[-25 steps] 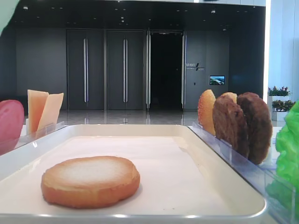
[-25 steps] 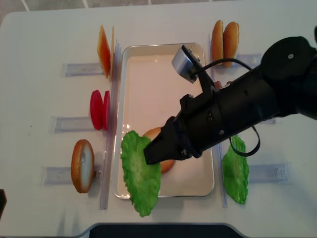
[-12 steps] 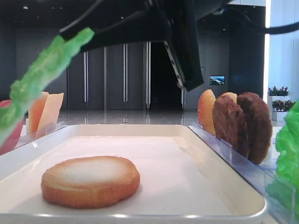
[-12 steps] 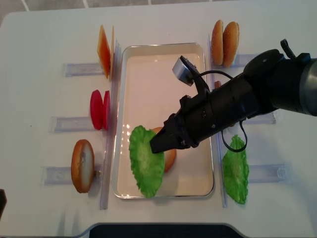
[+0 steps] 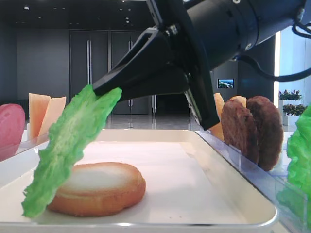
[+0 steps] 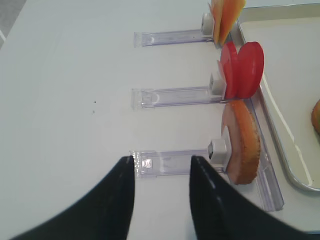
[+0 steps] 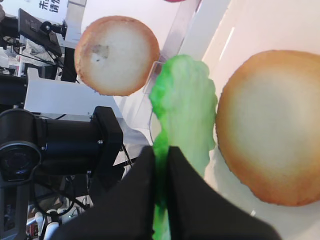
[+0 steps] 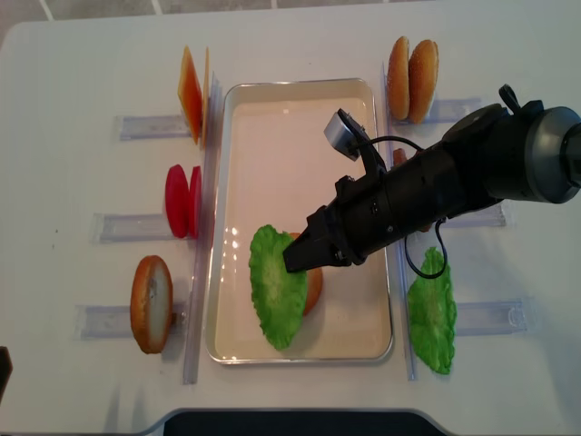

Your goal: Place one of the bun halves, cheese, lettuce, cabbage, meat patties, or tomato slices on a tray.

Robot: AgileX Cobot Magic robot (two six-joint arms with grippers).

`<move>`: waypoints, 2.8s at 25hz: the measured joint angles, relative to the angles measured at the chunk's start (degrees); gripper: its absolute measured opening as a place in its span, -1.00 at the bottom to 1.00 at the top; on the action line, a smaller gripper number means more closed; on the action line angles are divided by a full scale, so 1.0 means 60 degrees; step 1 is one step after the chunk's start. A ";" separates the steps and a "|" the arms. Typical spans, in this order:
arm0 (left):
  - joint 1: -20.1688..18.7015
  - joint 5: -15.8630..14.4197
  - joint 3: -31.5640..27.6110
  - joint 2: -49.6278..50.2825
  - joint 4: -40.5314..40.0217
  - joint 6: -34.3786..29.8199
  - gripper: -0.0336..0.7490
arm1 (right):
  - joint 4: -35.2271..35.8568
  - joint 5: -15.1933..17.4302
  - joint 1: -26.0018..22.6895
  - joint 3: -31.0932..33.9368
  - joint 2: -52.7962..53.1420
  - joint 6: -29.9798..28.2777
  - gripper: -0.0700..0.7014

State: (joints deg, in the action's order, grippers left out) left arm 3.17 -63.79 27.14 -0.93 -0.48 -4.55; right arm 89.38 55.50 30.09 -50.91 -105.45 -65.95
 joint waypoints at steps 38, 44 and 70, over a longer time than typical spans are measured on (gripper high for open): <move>0.0000 0.0000 0.0000 0.0000 -0.0002 0.0000 -0.19 | 0.0440 -0.1071 -0.0008 0.0000 -0.0083 -0.0988 -0.64; 0.0000 0.0000 0.0000 0.0000 -0.0002 0.0000 -0.19 | 0.0199 -0.1352 -0.0008 0.0000 -0.0083 -0.0999 -0.06; 0.0000 0.0000 0.0000 0.0000 -0.0002 0.0000 -0.19 | -0.4892 -0.3250 -0.0008 0.0000 0.2763 0.2548 0.41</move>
State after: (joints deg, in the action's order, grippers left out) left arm 3.17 -63.79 27.14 -0.93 -0.50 -4.55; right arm 60.02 36.00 30.04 -50.91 -88.87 -50.67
